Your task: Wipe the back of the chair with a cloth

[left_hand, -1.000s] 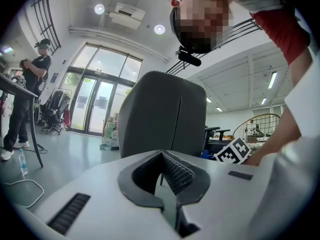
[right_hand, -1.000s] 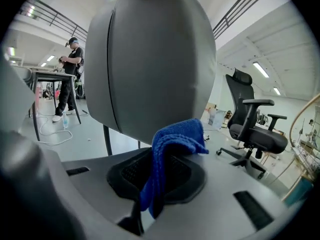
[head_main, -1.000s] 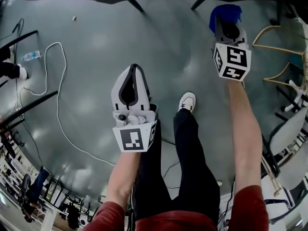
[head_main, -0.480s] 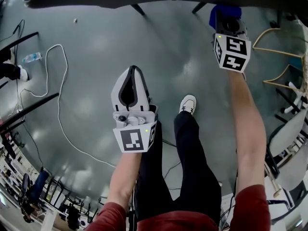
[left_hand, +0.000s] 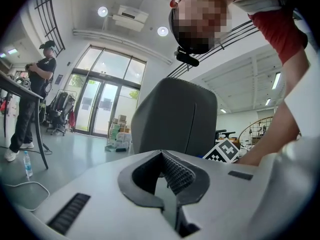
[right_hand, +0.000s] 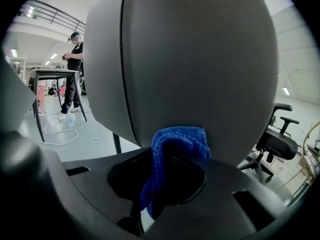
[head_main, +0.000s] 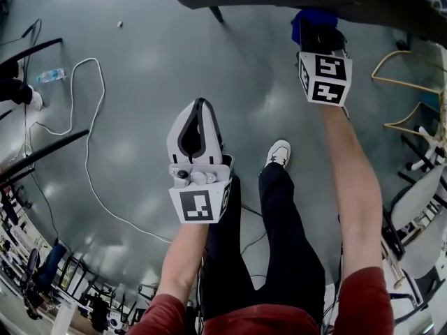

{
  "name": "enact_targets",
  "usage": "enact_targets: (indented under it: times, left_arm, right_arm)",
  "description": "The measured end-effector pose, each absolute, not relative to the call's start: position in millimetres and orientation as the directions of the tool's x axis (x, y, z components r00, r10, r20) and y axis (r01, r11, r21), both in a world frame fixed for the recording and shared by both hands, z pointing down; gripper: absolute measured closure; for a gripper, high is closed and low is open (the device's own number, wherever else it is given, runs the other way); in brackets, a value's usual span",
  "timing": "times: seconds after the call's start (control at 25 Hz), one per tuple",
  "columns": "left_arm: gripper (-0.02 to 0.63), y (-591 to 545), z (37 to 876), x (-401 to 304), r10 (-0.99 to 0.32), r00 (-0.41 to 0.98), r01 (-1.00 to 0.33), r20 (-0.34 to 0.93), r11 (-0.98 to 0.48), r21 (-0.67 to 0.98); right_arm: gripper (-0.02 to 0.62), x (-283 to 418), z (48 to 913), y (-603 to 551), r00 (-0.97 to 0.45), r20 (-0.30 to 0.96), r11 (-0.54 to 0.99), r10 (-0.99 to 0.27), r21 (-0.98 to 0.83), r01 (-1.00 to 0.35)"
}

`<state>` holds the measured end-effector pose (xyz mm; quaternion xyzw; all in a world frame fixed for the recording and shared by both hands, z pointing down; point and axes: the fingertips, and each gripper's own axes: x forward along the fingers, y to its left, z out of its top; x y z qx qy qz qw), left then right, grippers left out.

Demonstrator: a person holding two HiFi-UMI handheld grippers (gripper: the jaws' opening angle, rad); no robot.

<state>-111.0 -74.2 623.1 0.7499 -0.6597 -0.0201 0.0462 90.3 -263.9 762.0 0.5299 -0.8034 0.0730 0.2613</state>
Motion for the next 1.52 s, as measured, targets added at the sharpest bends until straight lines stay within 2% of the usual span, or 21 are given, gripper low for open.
enact_targets:
  times: [0.2,0.4,0.96,1.28,1.52]
  left_arm:
    - [0.592,-66.0,617.1,-144.3,-0.995,0.102,-0.989,0.022,-0.099,0.107]
    - [0.592,-53.5,620.8,-179.0,-0.996,0.085,-0.991,0.024,-0.082,0.108]
    - [0.592,-32.0,615.5,-252.9,-0.999,0.028,-0.993,0.033,-0.024,0.117]
    - [0.592,-28.1,607.0,-272.4,-0.999,0.014,-0.994,0.029,-0.011,0.110]
    - [0.592,-36.3,602.0,-255.9,-0.998,0.033,-0.995,0.048,-0.028,0.095]
  right_arm:
    - [0.535,28.3,761.8,-254.2,-0.361,0.507,0.501,-0.782,0.169,-0.849]
    - [0.535,-1.9,764.4,-254.1,-0.329,0.511,0.453,-0.794,0.138,-0.881]
    - [0.535,-161.9,753.5,-227.1,-0.509,0.524,0.637,-0.683,0.086,-0.766]
    - [0.535,-171.6,750.6,-219.8,-0.499,0.542,0.627,-0.676,0.068,-0.776]
    - [0.535,-145.8,741.6,-199.7,-0.491,0.531,0.575,-0.691,-0.009,-0.818]
